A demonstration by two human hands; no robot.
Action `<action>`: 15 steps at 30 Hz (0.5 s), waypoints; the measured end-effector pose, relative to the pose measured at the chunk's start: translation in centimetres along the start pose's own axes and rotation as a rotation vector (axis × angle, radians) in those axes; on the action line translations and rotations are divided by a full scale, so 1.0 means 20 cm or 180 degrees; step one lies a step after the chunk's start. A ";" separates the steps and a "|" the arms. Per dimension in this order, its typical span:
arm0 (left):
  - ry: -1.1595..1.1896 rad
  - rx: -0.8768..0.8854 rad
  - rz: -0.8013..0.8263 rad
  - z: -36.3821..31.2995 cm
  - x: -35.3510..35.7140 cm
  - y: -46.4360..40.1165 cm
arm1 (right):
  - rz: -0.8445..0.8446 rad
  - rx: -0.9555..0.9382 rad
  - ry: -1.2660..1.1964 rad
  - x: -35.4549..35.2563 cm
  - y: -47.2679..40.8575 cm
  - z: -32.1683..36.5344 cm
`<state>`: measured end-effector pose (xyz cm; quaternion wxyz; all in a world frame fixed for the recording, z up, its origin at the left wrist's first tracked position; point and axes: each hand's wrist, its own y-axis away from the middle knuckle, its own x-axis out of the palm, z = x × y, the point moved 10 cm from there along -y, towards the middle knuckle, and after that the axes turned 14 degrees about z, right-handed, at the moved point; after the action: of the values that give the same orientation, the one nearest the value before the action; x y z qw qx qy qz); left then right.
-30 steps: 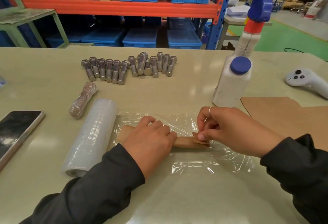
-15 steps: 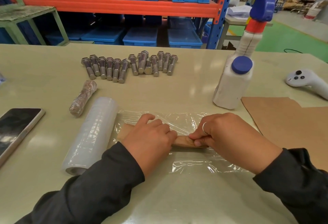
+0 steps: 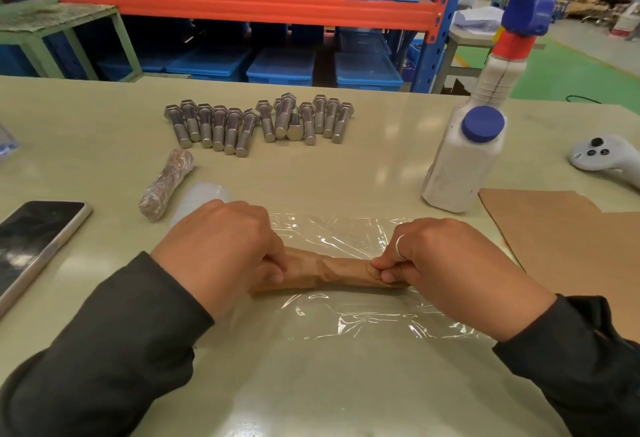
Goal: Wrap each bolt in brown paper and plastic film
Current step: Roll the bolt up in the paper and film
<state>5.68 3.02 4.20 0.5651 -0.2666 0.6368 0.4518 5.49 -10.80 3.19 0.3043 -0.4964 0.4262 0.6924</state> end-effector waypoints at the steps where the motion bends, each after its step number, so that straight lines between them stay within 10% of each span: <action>1: 0.0051 0.0057 -0.0008 -0.01 0.01 -0.01 | 0.0008 -0.0006 0.0010 0.00 0.00 0.00; 15: 0.0743 0.0096 -0.0218 0.01 0.08 -0.06 | 0.0075 -0.0019 -0.0096 0.00 0.01 0.00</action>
<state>6.37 2.89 2.38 0.5061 -0.3304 0.6956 0.3885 5.42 -10.88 3.31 0.3010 -0.4818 0.4252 0.7046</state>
